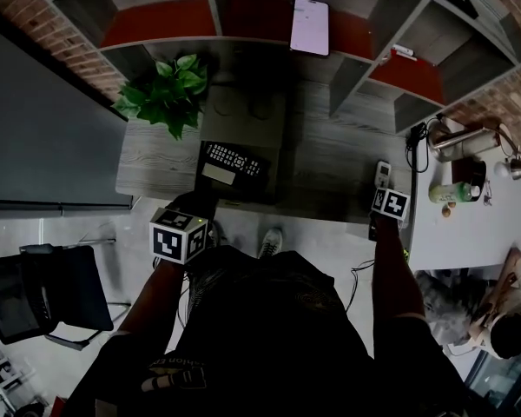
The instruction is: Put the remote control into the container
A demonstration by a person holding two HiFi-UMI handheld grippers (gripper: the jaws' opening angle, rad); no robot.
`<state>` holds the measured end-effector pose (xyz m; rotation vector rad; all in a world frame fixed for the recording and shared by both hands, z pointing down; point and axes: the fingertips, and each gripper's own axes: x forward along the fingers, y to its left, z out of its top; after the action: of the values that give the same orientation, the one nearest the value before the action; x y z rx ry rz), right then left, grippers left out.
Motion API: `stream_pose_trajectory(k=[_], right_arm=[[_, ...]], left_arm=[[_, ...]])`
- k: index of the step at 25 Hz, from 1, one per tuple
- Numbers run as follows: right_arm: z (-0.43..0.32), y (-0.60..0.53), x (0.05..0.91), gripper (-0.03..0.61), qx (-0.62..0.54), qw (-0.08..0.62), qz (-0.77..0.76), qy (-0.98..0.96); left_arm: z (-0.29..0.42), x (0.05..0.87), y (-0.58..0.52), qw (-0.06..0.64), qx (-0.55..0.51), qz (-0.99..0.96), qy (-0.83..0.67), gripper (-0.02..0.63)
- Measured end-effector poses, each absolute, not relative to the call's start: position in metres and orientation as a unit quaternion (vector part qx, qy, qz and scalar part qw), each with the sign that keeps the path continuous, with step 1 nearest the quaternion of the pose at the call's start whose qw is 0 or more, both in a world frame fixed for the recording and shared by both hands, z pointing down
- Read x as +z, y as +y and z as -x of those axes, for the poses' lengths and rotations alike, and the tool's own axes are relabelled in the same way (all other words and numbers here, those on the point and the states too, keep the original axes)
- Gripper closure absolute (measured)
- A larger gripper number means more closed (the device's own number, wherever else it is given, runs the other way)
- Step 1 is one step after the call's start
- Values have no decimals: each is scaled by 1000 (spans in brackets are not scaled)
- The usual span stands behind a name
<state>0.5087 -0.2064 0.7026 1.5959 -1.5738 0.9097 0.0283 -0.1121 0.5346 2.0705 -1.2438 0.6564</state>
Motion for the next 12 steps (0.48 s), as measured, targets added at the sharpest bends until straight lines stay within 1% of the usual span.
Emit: stream_pose_trajectory(k=[5,12], right_arm=[[-494,-203,694,336,364,326,-616,-618],[-431,-190,669,336,358,283,-597,-659]], left_arm=[[-15,534,-115,314,243,-784,-476,607],[0,532,-120,316,236,-788,-472,607]])
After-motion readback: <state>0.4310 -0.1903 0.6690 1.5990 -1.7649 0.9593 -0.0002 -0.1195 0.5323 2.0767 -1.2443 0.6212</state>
